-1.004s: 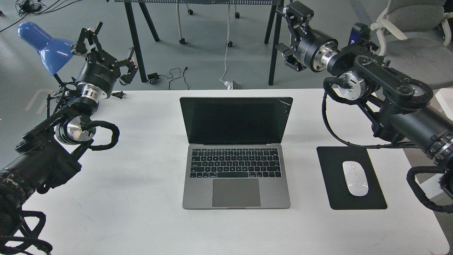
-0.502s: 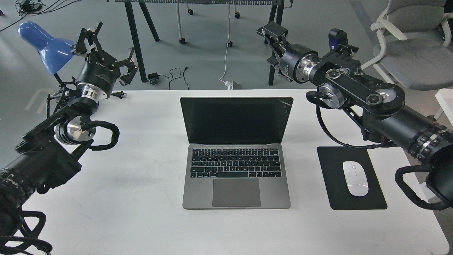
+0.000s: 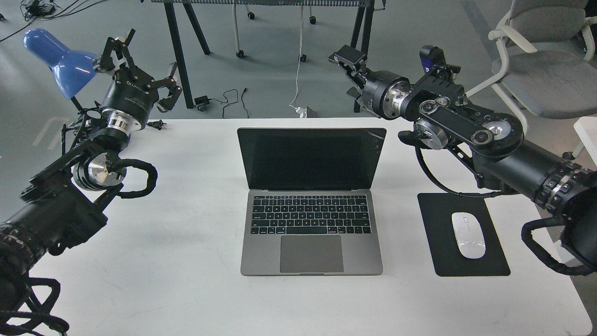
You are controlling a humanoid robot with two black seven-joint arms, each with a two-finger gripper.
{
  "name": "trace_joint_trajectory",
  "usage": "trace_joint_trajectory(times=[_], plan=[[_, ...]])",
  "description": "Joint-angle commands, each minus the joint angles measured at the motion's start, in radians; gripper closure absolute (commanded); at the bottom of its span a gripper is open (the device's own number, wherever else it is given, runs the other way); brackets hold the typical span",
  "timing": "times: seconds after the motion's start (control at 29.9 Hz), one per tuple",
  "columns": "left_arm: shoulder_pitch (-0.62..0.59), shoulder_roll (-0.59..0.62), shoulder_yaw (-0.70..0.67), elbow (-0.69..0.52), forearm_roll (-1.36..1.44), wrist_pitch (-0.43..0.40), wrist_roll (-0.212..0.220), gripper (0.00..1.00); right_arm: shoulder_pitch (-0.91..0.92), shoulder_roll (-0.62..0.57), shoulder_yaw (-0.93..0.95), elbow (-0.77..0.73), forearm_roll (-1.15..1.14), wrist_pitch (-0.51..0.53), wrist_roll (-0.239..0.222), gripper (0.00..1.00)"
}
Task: Close notebook with right arm
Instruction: 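Raise the right gripper up and over toward the laptop screen, then move the right gripper above the top edge of the laptop screen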
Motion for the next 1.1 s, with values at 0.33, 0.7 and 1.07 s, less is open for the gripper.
trace_joint_trajectory(times=[0.33,0.7,1.07], plan=[[0.0,0.0,0.0,0.0,0.0,0.0,0.0,0.0,0.007,-0.002,-0.033,0.012,0.005,0.104,0.0,0.0],[0.0,0.0,0.0,0.0,0.0,0.0,0.0,0.0,0.004,-0.009,-0.033,0.041,0.007,0.212,0.0,0.0],[0.0,0.0,0.0,0.0,-0.002,0.0,0.0,0.0,-0.003,-0.049,-0.031,0.131,0.014,0.32,0.0,0.0]])
